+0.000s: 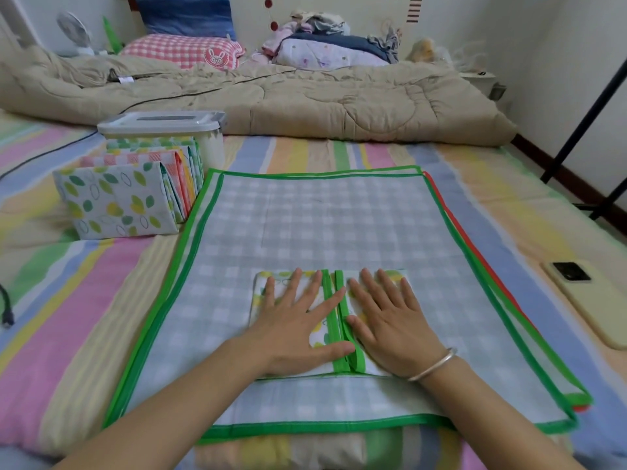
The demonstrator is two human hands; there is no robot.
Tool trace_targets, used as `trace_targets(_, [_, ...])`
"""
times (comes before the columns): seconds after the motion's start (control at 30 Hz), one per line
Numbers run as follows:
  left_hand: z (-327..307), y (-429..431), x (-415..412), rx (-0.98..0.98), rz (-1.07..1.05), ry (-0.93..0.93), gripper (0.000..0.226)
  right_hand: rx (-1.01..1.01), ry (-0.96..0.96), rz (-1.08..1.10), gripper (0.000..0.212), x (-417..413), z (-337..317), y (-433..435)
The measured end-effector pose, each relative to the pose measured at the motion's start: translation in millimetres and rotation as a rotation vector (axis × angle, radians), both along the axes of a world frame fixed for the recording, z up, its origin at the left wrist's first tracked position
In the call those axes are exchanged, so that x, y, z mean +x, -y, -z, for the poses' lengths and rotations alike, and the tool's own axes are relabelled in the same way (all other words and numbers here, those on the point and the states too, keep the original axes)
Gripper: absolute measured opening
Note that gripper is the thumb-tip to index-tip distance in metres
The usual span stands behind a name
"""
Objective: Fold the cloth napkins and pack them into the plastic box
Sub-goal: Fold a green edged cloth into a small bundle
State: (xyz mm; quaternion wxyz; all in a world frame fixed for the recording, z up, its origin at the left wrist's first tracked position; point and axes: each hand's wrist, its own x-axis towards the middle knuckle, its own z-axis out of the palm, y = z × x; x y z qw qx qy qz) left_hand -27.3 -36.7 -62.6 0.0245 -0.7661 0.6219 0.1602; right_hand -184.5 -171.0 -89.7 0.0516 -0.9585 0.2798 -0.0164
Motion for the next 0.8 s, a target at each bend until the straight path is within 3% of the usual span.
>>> trace_targets(0.17, [3,0,2,0.016,0.013,0.044,0.09,0.002,0.033,-0.007,0.086,-1,-11,-1])
trace_targets(0.3, [6,0,3,0.005,0.027,0.091,0.094,-0.024,0.35,0.313,0.065,-16,-34,-5])
trace_targets(0.37, [7,-1,3,-0.006,0.026,0.102,0.096,0.006,0.274,0.532,0.054,-30,-48,-7])
trace_targets(0.47, [9,-1,3,-0.022,0.024,0.108,0.097,0.253,0.065,0.656,0.049,-46,-57,-8])
trace_targets(0.5, [9,-2,3,-0.025,0.023,0.109,0.097,0.379,0.145,0.658,0.046,-49,-60,-8])
trace_targets(0.6, [11,-3,3,-0.05,0.035,0.128,0.091,0.891,0.682,0.613,0.041,-50,-65,-19])
trace_targets(0.67, [12,-5,1,-0.079,0.049,0.147,0.084,1.173,0.972,0.526,0.054,-47,-66,-36])
trace_targets(0.73, [12,-5,0,-0.11,0.051,0.158,0.076,1.209,1.036,0.404,0.069,-40,-64,-60])
trace_targets(0.8, [13,-5,1,-0.111,0.038,0.155,0.071,1.054,0.958,0.343,0.076,-29,-59,-85])
